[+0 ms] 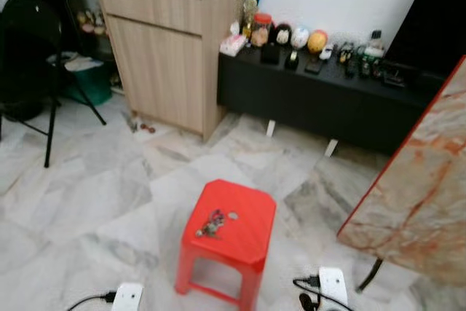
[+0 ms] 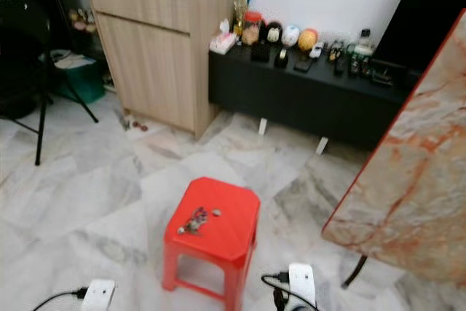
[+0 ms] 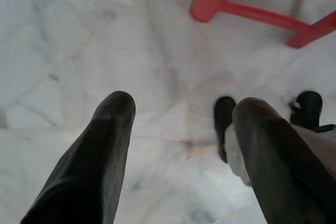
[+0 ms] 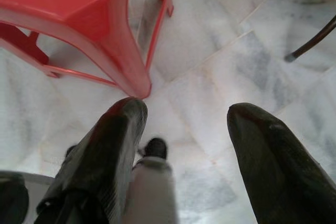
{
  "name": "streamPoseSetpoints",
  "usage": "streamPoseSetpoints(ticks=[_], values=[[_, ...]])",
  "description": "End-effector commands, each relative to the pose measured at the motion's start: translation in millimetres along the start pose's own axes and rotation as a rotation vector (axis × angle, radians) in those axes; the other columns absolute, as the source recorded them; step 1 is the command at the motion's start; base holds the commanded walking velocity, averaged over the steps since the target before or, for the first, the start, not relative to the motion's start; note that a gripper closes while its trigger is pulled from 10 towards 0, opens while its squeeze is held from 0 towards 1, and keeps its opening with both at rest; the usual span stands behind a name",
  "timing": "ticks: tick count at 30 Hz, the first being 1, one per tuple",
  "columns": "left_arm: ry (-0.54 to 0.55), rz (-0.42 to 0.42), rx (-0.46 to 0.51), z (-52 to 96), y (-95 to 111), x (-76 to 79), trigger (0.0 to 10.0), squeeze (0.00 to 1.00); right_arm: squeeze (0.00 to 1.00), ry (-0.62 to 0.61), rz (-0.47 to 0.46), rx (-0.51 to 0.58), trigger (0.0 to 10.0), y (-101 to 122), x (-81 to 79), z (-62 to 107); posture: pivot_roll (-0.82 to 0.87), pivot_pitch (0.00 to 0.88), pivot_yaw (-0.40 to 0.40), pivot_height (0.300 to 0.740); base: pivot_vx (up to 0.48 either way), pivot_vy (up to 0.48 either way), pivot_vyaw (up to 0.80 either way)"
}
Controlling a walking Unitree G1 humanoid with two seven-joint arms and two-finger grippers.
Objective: Hang keys on a hook
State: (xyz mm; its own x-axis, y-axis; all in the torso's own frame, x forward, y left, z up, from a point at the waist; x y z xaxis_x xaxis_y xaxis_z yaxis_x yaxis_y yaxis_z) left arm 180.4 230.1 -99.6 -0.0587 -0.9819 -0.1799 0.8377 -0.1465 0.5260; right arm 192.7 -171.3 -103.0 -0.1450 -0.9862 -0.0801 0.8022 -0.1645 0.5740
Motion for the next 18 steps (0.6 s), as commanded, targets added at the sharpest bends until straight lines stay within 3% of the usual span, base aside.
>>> streamPoseSetpoints(ticks=[1, 14, 18], values=[[-0.018, 0.004, -0.005, -0.6, -0.1, 7.9, 10.0, 0.0, 0.0, -0.022, -0.01, -0.009, 10.0, -2.7, 6.9, 0.9, 0.08, 0.0, -0.055, 0.74, 0.0, 0.292, -0.41], [-0.017, 0.001, -0.004, -0.6, 0.3, 7.7, 10.0, 0.0, 0.0, -0.02, -0.004, -0.01, 10.0, -2.4, 6.8, 0.8, 0.08, 0.0, -0.056, 0.74, 0.0, 0.289, -0.75], [-0.017, 0.0, -0.002, -0.8, 1.0, 7.7, 10.0, 0.0, 0.0, -0.017, -0.008, -0.004, 10.0, -1.6, 6.4, 0.8, 0.09, 0.0, -0.056, 0.74, 0.0, 0.287, 0.0]])
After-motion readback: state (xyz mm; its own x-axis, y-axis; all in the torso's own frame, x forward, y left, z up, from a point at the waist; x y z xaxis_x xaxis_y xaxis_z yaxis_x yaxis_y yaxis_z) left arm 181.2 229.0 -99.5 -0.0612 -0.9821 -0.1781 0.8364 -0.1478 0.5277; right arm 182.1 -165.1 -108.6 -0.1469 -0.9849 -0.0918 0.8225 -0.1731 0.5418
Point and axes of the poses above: a point about 5 cm out from each wrist's last joint towards the gripper, its own z axis pointing back from the gripper into the wrist, its own y axis along the axis of the wrist's last joint, x = y × z, the point moved 2 cm from there along -z, pointing out of the wrist towards the gripper, and after that the axes turned 4 degrees about -z, right-handed, at the moved point
